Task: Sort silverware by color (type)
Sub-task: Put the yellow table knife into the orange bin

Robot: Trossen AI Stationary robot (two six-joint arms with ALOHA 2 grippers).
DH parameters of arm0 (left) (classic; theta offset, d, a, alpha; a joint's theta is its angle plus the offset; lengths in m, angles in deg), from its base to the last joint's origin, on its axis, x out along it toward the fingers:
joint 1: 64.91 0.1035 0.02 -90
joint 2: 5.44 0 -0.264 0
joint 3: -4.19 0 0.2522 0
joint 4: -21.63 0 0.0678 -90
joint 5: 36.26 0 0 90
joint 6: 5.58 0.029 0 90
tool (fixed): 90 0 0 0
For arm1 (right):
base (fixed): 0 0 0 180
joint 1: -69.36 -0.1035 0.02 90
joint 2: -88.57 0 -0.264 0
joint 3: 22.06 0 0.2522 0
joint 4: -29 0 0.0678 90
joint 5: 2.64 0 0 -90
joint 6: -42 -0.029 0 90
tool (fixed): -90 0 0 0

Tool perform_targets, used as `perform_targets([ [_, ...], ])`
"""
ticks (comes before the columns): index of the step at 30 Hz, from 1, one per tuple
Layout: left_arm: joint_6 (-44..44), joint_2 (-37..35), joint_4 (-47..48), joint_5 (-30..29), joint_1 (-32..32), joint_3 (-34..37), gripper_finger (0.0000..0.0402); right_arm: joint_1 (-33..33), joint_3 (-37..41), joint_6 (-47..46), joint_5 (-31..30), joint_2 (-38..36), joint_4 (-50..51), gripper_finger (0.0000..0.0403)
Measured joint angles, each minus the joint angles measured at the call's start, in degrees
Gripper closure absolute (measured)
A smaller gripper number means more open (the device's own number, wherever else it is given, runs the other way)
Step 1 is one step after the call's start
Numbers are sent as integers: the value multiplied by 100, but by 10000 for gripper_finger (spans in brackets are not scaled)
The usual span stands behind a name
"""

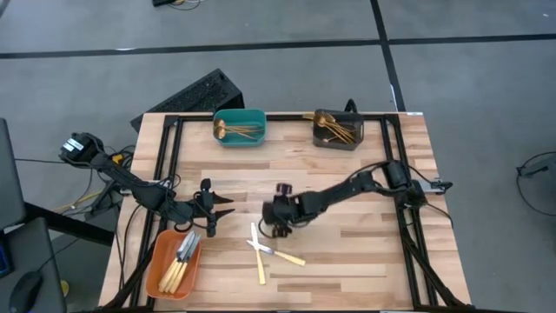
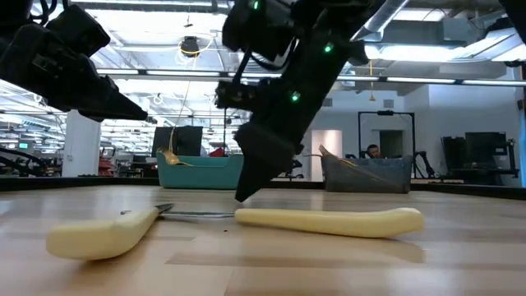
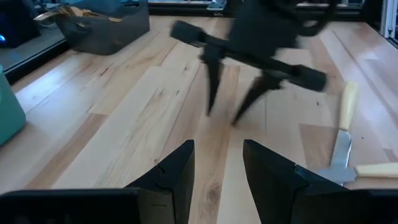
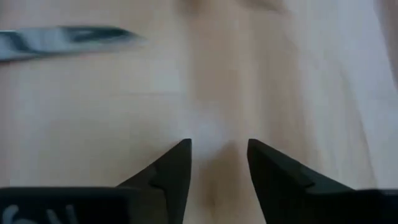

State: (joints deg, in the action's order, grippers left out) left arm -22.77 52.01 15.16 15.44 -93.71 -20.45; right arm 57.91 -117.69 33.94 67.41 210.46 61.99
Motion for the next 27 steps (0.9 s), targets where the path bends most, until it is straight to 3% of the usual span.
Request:
perform_targets([
  [5,-4,0,1,36,0,0,276,462,0,-1318,301,-65,347,240],
  [12,115,0,-11,163,0,0,276,473,-2,-1299,2373,-346,513,250],
  [14,137,0,-15,69,0,0,276,224,-4,-1097,2622,-356,495,251],
  [19,131,0,-17,-50,2,0,276,-607,-4,-194,2472,-250,289,249],
  [27,146,-2,-24,50,2,0,276,-1515,-2,-235,910,-247,16,218],
])
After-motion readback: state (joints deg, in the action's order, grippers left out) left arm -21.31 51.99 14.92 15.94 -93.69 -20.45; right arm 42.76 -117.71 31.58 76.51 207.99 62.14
